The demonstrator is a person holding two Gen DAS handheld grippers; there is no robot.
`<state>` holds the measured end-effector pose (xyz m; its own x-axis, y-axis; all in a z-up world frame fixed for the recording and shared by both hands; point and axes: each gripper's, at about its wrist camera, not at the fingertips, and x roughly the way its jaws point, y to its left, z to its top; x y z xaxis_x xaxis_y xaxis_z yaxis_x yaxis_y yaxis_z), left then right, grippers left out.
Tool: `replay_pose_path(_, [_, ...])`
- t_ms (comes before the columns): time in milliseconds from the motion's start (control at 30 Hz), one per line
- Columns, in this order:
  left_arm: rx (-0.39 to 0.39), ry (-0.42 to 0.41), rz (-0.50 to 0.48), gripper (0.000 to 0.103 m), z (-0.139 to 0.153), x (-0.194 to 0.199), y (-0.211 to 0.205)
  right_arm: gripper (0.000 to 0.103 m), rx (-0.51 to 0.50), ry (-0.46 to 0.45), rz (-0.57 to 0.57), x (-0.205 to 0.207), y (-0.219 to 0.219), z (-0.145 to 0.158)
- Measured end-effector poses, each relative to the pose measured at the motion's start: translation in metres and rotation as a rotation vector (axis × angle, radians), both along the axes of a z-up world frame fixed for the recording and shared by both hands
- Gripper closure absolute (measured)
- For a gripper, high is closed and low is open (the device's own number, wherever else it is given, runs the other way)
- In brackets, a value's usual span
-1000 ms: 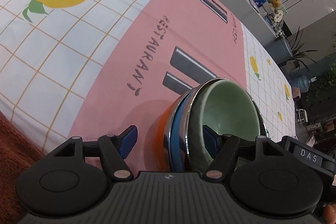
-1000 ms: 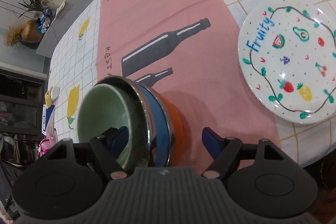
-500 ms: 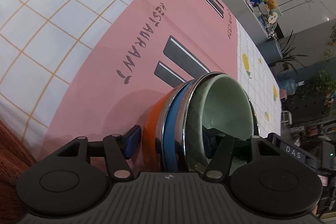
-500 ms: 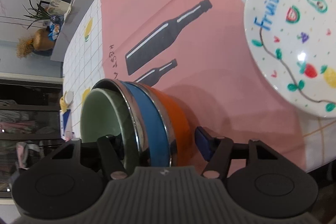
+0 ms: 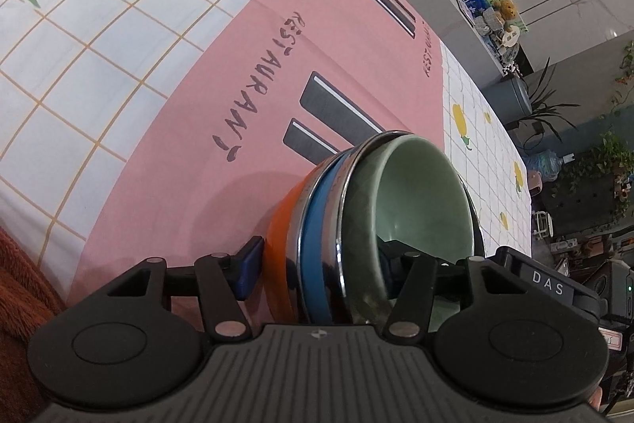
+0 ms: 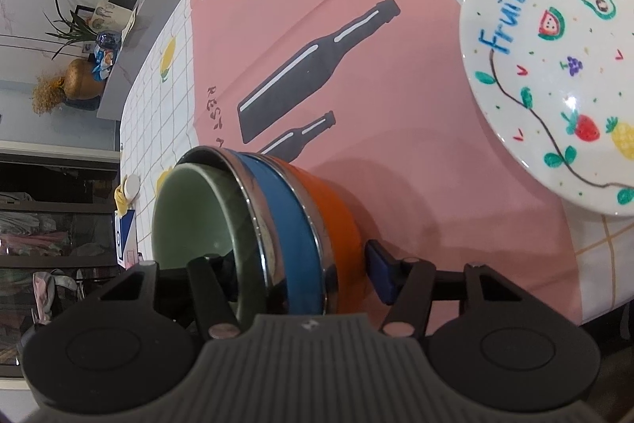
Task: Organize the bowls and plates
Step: 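Lift the bowl stack with both grippers and carry it over the Fruity plate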
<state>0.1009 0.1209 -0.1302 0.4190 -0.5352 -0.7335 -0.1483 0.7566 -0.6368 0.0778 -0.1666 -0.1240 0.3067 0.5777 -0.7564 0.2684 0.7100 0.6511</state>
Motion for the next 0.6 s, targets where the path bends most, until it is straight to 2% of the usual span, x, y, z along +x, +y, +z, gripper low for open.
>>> replay_pose_path(600, [0.018,-0.042,0.005,0.040,0.011,-0.006,-0.004,0.053,0.005,-0.033,0.005,-0.007,-0.006,0.005])
